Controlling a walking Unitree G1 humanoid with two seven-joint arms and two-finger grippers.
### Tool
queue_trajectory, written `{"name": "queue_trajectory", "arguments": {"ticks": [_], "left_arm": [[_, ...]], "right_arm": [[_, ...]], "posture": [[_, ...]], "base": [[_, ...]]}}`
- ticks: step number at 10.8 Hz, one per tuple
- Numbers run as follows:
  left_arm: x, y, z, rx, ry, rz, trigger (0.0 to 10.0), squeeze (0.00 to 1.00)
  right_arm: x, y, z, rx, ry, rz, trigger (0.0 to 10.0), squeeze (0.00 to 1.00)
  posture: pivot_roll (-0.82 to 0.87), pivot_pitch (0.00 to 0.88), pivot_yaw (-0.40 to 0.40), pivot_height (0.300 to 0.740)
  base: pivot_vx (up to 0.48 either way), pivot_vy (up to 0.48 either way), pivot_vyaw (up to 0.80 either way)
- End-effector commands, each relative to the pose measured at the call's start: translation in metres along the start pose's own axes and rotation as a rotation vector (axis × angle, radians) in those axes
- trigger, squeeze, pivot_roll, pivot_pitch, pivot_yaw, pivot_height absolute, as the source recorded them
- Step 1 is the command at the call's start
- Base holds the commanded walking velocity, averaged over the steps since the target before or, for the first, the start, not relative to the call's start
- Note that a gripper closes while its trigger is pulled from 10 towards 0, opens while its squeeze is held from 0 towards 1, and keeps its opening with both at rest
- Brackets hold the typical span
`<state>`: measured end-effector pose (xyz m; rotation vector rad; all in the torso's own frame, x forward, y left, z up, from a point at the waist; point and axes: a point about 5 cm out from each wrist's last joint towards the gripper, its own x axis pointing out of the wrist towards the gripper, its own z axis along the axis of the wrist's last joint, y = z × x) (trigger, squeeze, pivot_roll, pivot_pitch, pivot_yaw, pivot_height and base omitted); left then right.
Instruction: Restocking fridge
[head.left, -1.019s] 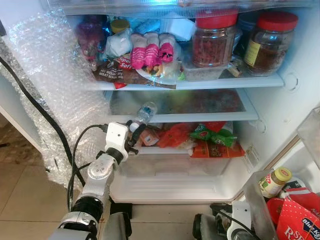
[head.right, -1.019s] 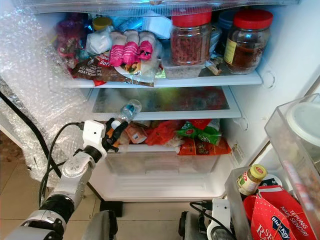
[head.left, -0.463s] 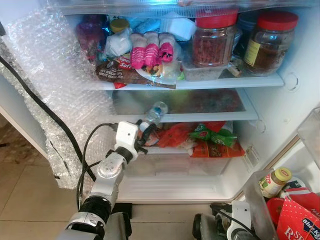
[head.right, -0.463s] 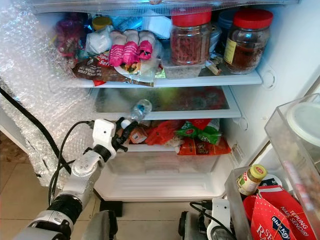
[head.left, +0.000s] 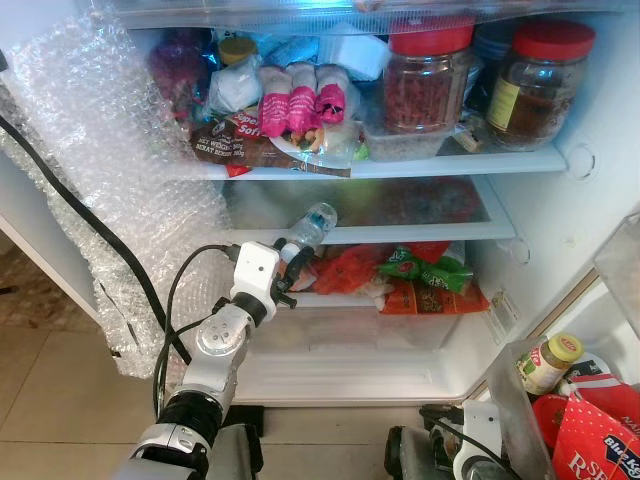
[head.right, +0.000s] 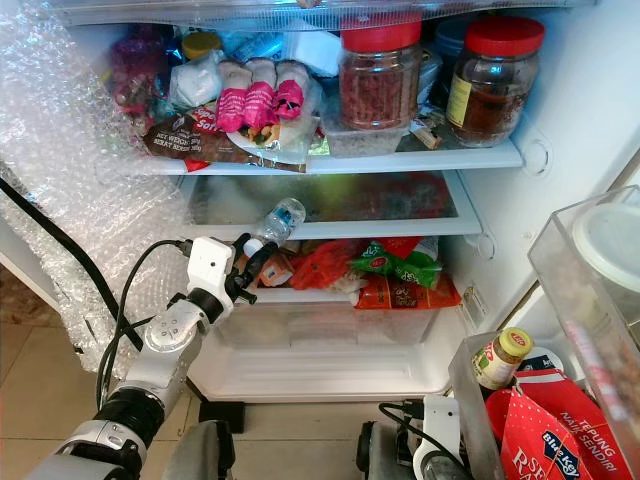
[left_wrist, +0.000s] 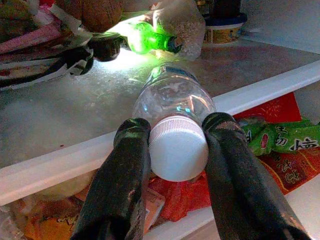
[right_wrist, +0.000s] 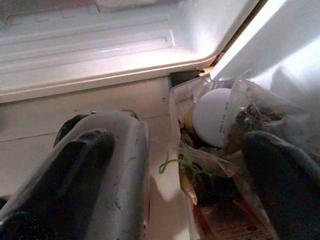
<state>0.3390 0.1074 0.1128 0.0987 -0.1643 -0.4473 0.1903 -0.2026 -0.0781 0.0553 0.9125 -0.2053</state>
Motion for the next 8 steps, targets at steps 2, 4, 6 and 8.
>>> {"name": "queue_trajectory", "arguments": {"ticks": [2, 4, 6, 8], "left_arm": [[-0.0066, -0.0009, -0.0116, 0.009, 0.067, -0.005, 10.0, 0.00], [-0.0068, 0.0006, -0.0115, 0.014, 0.069, 0.000, 10.0, 0.00], [-0.0068, 0.0010, -0.0114, 0.017, 0.069, 0.002, 10.0, 0.00], [-0.0065, 0.0014, -0.0111, 0.023, 0.069, 0.001, 10.0, 0.00]], "right_arm": [[-0.0063, 0.0050, -0.0347, 0.014, 0.134, 0.016, 10.0, 0.00], [-0.0063, 0.0055, -0.0348, 0.014, 0.135, 0.018, 10.0, 0.00], [-0.0063, 0.0057, -0.0348, 0.014, 0.135, 0.018, 10.0, 0.00], [-0.0062, 0.0064, -0.0345, 0.014, 0.135, 0.020, 10.0, 0.00]], "posture": [[-0.03, 0.095, 0.038, 0.586], [-0.03, 0.097, 0.038, 0.586], [-0.03, 0.096, 0.040, 0.586], [-0.03, 0.093, 0.044, 0.586]], "base": [[0.000, 0.000, 0.00], [0.264, 0.000, 0.00], [0.274, 0.000, 0.00], [0.285, 0.000, 0.00]]}}
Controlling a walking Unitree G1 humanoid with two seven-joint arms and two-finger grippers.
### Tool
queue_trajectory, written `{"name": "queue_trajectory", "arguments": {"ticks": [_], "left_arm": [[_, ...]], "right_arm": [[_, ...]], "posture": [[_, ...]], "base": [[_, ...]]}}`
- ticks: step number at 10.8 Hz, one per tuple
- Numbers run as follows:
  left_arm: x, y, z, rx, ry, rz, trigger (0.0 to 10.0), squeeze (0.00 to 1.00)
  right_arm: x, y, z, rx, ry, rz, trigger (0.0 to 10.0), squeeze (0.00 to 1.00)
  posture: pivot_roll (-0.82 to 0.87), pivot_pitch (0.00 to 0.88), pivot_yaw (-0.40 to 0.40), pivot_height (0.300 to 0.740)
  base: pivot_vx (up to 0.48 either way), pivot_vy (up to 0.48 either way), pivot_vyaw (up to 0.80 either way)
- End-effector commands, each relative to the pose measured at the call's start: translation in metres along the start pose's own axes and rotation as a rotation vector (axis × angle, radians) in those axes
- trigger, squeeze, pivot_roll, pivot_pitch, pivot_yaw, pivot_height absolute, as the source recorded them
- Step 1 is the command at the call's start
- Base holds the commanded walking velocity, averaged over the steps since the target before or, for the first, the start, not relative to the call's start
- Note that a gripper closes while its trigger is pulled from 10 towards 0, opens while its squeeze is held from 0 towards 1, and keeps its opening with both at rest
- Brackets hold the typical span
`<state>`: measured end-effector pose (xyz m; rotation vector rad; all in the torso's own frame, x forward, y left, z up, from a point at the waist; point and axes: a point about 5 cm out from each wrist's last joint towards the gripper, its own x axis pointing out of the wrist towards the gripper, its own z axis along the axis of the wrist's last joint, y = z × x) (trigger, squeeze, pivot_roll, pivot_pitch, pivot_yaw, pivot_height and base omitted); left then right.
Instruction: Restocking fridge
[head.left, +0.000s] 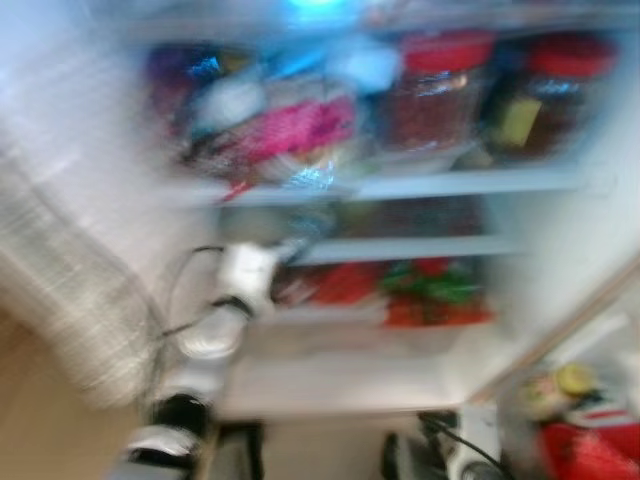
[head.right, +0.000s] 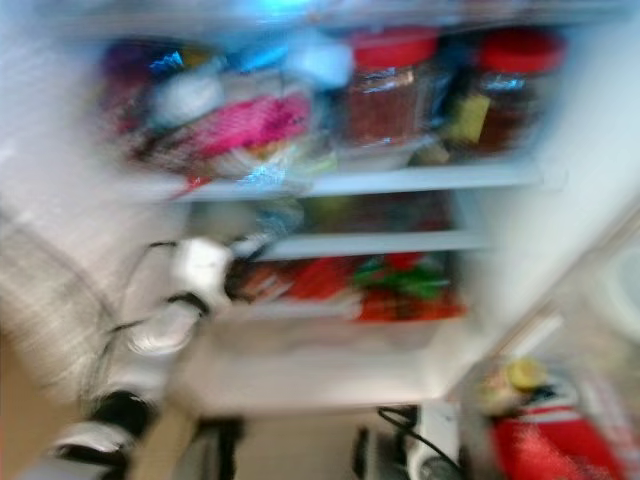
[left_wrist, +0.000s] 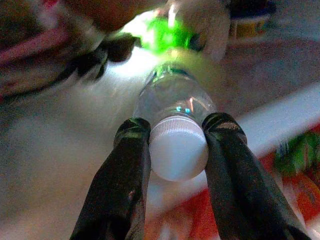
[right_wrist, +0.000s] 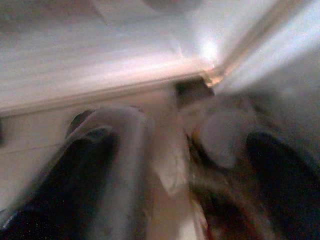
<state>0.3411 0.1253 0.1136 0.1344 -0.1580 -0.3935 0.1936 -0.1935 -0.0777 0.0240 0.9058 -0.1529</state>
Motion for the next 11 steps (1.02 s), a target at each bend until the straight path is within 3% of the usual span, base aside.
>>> {"name": "queue_trajectory", "arguments": {"ticks": [1, 8, 11], "left_arm": [[-0.001, -0.016, -0.010, -0.011, 0.052, -0.051, 10.0, 0.00], [0.000, -0.017, -0.016, -0.011, 0.103, -0.047, 10.0, 0.00], [0.007, -0.010, -0.021, -0.094, 0.158, 0.051, 10.0, 0.00]], "right_arm": [[-0.007, -0.001, -0.036, 0.066, 0.144, -0.009, 10.0, 0.00], [-0.007, 0.002, -0.036, 0.069, 0.143, -0.005, 10.0, 0.00], [-0.007, 0.002, -0.036, 0.070, 0.144, -0.004, 10.0, 0.00]], "posture": [[-0.03, 0.090, 0.044, 0.586], [-0.03, 0.074, 0.055, 0.586], [-0.03, 0.085, 0.054, 0.586]], "base": [[0.289, 0.000, 0.00], [0.042, 0.000, 0.00], [0.000, 0.000, 0.00]]}}
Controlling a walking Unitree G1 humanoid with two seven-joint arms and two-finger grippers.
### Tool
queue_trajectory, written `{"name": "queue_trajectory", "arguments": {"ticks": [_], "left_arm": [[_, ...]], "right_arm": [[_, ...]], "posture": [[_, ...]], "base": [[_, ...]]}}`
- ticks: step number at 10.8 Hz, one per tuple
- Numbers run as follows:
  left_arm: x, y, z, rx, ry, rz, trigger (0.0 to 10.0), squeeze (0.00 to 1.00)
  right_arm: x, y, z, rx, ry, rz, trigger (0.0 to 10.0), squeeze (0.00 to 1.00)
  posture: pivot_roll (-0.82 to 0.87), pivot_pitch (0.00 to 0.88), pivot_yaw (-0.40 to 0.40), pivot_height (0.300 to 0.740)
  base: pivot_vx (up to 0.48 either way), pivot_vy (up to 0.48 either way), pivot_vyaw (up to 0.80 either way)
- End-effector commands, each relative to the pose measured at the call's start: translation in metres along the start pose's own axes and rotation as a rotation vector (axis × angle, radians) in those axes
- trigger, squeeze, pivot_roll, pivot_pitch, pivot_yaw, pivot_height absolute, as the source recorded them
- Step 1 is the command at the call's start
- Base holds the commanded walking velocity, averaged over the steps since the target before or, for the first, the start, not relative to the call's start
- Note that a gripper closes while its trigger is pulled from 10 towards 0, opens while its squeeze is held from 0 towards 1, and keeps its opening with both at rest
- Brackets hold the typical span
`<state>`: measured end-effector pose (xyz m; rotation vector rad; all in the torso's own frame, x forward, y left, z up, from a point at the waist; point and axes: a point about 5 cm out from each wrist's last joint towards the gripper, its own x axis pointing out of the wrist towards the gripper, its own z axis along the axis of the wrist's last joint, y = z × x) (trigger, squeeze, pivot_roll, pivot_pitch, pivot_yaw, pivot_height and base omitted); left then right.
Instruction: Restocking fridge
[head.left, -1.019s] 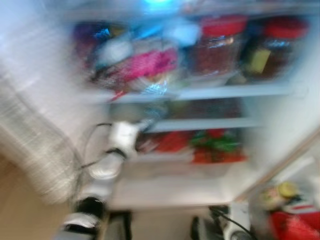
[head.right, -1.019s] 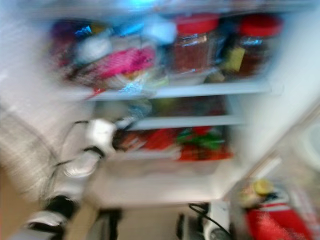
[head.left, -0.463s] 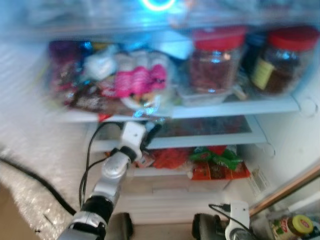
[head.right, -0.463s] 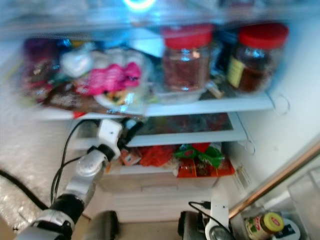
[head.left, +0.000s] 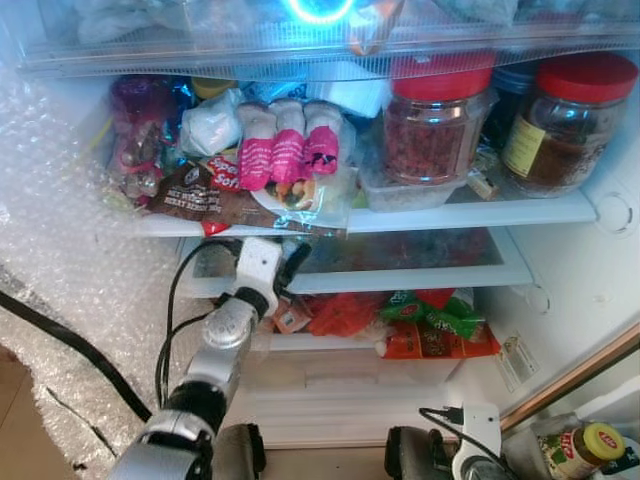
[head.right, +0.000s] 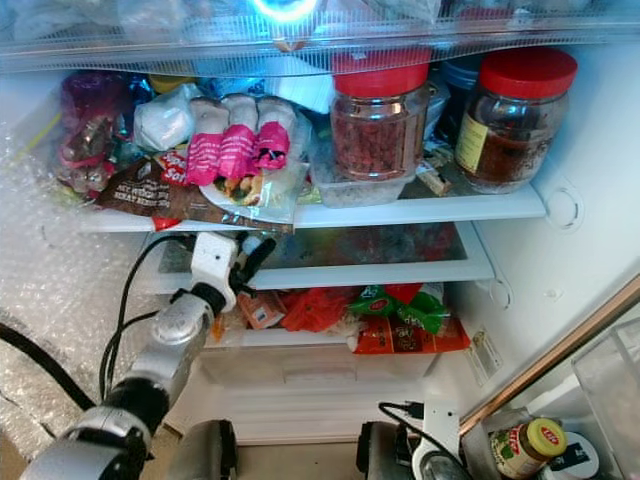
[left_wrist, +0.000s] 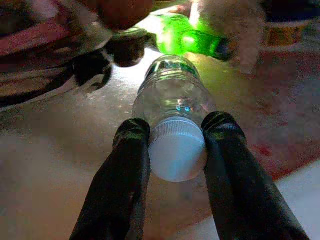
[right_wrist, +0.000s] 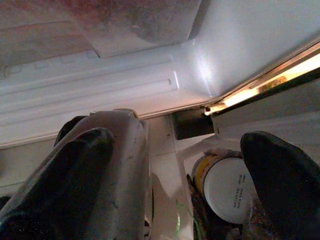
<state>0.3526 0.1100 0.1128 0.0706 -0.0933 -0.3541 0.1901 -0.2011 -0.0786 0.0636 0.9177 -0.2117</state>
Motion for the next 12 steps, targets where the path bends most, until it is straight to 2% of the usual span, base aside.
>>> {"name": "queue_trajectory", "arguments": {"ticks": [1, 2, 3, 4, 8, 10, 12], "left_arm": [[-0.007, 0.005, -0.019, -0.031, 0.101, 0.037, 10.0, 0.00], [-0.006, 0.006, -0.018, -0.028, 0.103, 0.044, 10.0, 0.00], [-0.006, 0.006, -0.018, -0.030, 0.101, 0.045, 10.0, 0.28], [-0.006, 0.005, -0.018, -0.030, 0.097, 0.041, 10.0, 1.00], [-0.009, 0.005, -0.016, -0.007, 0.065, 0.024, 10.0, 1.00], [-0.011, 0.005, -0.004, 0.048, -0.020, -0.003, 10.0, 1.00], [-0.017, 0.006, 0.002, 0.091, -0.061, -0.005, 10.0, 1.00]], "right_arm": [[-0.006, 0.008, -0.034, 0.011, 0.130, 0.027, 10.0, 0.00], [-0.006, 0.008, -0.034, 0.012, 0.131, 0.026, 10.0, 0.00], [-0.006, 0.007, -0.034, 0.012, 0.131, 0.026, 10.0, 0.00], [-0.006, 0.007, -0.035, 0.014, 0.132, 0.025, 10.0, 0.00], [-0.006, 0.008, -0.035, 0.019, 0.130, 0.026, 10.0, 0.00], [-0.006, 0.009, -0.034, 0.022, 0.130, 0.026, 10.0, 0.00], [-0.006, 0.009, -0.034, 0.024, 0.130, 0.025, 10.0, 0.00]], "posture": [[-0.03, 0.085, 0.054, 0.586], [-0.03, 0.085, 0.054, 0.586], [-0.04, 0.093, 0.057, 0.586], [-0.04, 0.093, 0.057, 0.586], [-0.03, 0.095, 0.063, 0.586], [-0.03, 0.092, 0.067, 0.586], [-0.03, 0.092, 0.069, 0.586]], "base": [[0.000, 0.000, 0.00], [0.000, 0.000, 0.00], [0.000, 0.000, 0.00], [0.000, 0.000, 0.00], [0.000, 0.000, 0.00], [0.000, 0.000, 0.00], [0.000, 0.000, 0.00]]}}
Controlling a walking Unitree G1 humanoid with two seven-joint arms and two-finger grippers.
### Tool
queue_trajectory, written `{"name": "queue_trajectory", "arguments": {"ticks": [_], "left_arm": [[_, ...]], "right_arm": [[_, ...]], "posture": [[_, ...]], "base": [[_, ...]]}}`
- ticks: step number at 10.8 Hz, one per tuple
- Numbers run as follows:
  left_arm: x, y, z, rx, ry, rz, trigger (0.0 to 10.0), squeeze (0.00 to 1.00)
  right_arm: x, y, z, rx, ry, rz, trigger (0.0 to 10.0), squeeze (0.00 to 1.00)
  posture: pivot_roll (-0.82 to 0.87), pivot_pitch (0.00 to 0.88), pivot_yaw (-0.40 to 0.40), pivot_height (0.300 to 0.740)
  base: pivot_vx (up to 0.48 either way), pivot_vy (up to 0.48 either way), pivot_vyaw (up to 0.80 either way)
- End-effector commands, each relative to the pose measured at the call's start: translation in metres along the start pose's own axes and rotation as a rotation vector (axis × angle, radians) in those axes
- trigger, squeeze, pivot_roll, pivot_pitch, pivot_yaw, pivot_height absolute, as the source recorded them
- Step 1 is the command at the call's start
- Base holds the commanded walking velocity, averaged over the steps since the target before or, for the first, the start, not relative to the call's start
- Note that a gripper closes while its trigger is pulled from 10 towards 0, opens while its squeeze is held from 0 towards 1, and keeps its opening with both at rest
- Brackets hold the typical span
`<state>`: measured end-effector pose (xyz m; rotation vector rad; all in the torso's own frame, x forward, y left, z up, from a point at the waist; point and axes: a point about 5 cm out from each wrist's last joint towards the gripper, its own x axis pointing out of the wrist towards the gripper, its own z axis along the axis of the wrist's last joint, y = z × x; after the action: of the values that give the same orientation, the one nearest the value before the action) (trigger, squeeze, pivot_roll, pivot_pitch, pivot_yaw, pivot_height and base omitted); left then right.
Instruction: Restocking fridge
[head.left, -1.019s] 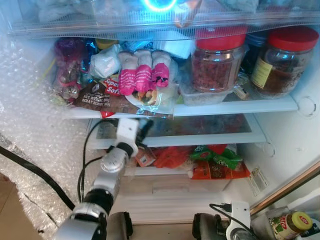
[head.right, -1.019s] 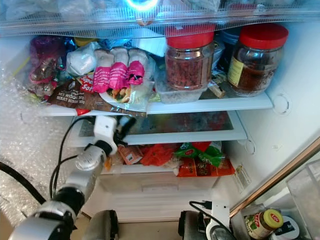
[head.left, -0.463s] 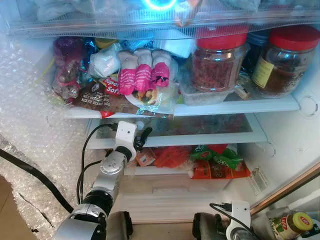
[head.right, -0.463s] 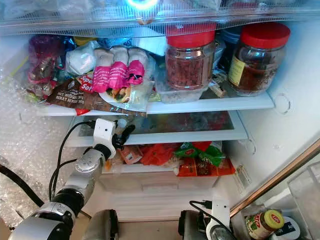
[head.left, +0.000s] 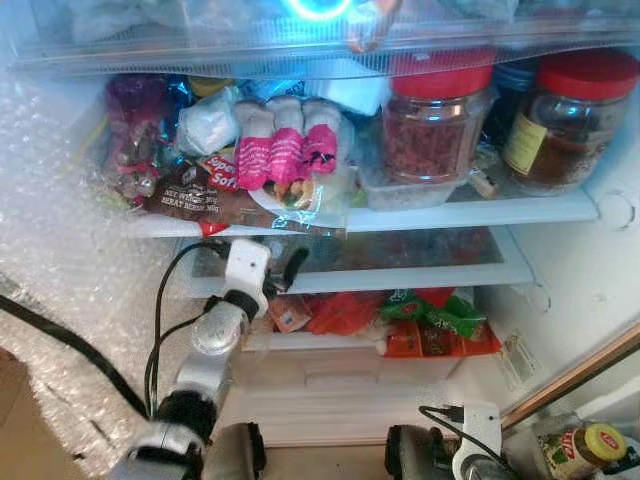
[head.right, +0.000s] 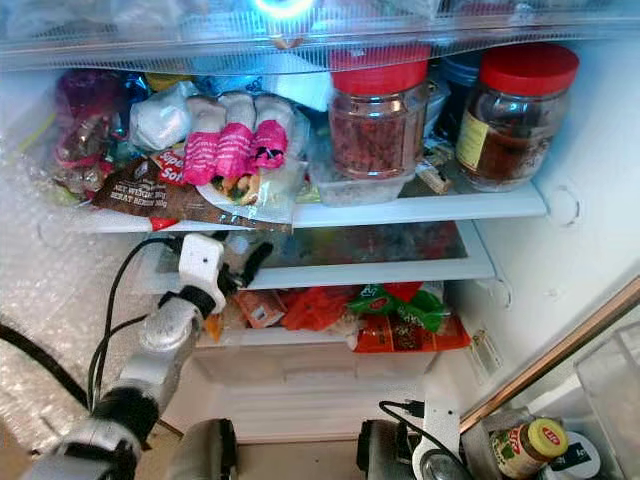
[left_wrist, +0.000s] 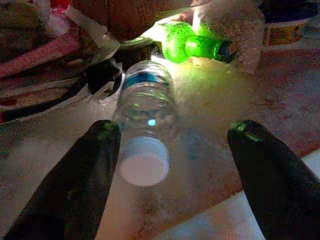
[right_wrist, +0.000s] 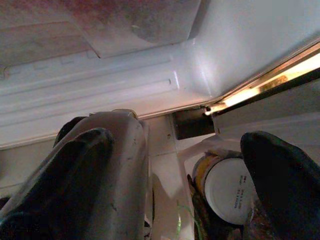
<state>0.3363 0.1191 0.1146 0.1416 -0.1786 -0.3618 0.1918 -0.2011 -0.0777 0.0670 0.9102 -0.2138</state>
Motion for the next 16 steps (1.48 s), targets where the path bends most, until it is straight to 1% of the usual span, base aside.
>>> {"name": "queue_trajectory", "arguments": {"ticks": [1, 2, 3, 5, 6, 16], "left_arm": [[-0.006, -0.001, 0.003, 0.027, -0.026, -0.012, 10.0, 1.00], [-0.013, -0.005, 0.008, 0.035, -0.055, -0.017, 10.0, 0.12], [-0.016, -0.007, 0.009, 0.036, -0.069, -0.008, 10.0, 0.00], [-0.030, -0.010, 0.010, 0.041, -0.063, 0.006, 10.0, 0.00], [-0.034, -0.011, 0.007, 0.040, -0.049, 0.021, 10.0, 0.00], [-0.037, -0.011, 0.010, 0.040, -0.033, 0.031, 10.0, 0.00]], "right_arm": [[-0.007, 0.008, -0.036, 0.021, 0.137, 0.024, 10.0, 0.00], [-0.007, 0.008, -0.036, 0.019, 0.138, 0.024, 10.0, 0.00], [-0.007, 0.008, -0.036, 0.018, 0.138, 0.024, 10.0, 0.00], [-0.007, 0.008, -0.036, 0.015, 0.138, 0.025, 10.0, 0.00], [-0.007, 0.007, -0.036, 0.010, 0.139, 0.025, 10.0, 0.00], [-0.007, 0.007, -0.036, 0.008, 0.139, 0.025, 10.0, 0.00]], "posture": [[-0.03, 0.092, 0.071, 0.586], [-0.03, 0.091, 0.071, 0.586], [-0.03, 0.091, 0.070, 0.586], [-0.03, 0.085, 0.068, 0.586], [-0.03, 0.081, 0.067, 0.586], [-0.03, 0.081, 0.067, 0.586]], "base": [[0.000, 0.000, 0.00], [0.000, 0.000, 0.00], [0.000, 0.000, 0.00], [0.000, 0.000, 0.00], [0.000, 0.000, 0.00], [0.000, 0.000, 0.00]]}}
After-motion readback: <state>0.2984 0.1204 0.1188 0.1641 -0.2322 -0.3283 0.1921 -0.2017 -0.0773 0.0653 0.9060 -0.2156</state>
